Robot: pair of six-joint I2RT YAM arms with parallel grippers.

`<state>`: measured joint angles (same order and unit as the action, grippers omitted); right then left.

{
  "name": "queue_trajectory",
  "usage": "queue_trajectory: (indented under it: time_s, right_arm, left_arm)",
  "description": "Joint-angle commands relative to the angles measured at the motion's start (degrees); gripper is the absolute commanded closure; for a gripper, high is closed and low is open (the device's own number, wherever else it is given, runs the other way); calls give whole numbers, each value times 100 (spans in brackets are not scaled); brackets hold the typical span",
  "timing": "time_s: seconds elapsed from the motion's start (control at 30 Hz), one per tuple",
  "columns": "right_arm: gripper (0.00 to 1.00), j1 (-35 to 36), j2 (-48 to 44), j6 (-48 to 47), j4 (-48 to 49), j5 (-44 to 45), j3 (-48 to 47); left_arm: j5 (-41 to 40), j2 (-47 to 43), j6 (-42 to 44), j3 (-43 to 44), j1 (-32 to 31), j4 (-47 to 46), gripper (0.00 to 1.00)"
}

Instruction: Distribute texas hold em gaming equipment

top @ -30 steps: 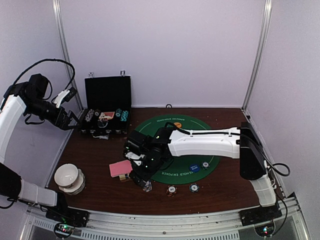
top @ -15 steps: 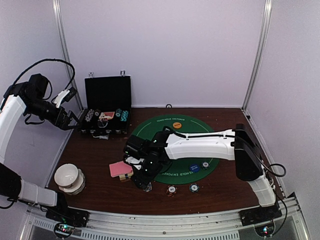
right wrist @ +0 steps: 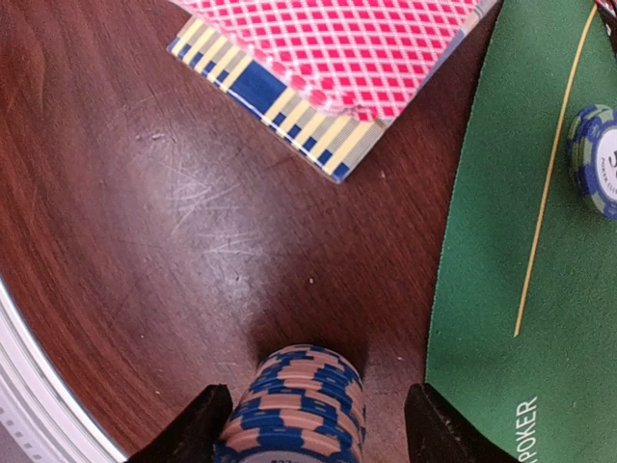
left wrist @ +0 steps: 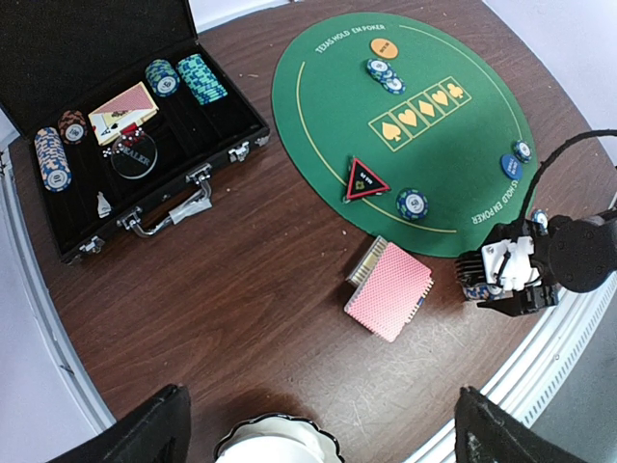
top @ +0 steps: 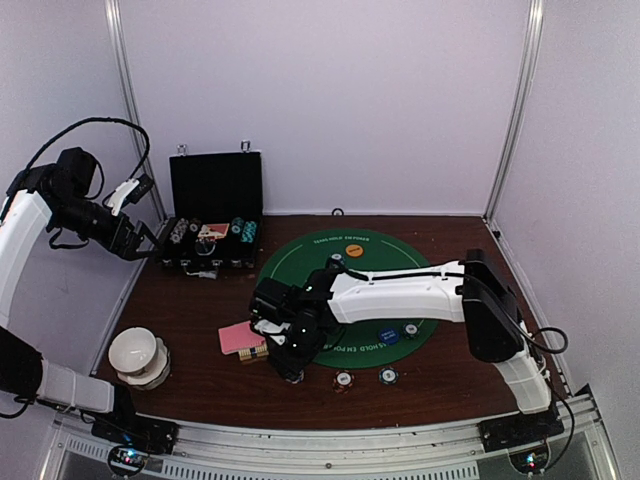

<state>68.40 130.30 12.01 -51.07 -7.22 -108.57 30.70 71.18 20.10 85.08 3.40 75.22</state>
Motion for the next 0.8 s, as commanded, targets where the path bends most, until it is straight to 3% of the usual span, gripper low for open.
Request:
queue_trajectory:
  time_s: [0.0, 0.13, 0.4, 0.77]
  right_arm:
    - [37, 31, 7, -4, 87, 110, 57]
    - [39, 28, -73, -10, 68, 132, 56]
    - [54, 27, -298, -35, -37, 234, 27]
    - [54, 34, -637, -32, -190, 118, -99]
  left_arm:
    - [43, -76, 89, 38, 31, 39, 2]
    - [63, -77, 85, 44, 29, 36, 2]
    - [92, -64, 91, 44, 29, 29, 2]
    - [112, -64, 69, 61, 30, 40, 2]
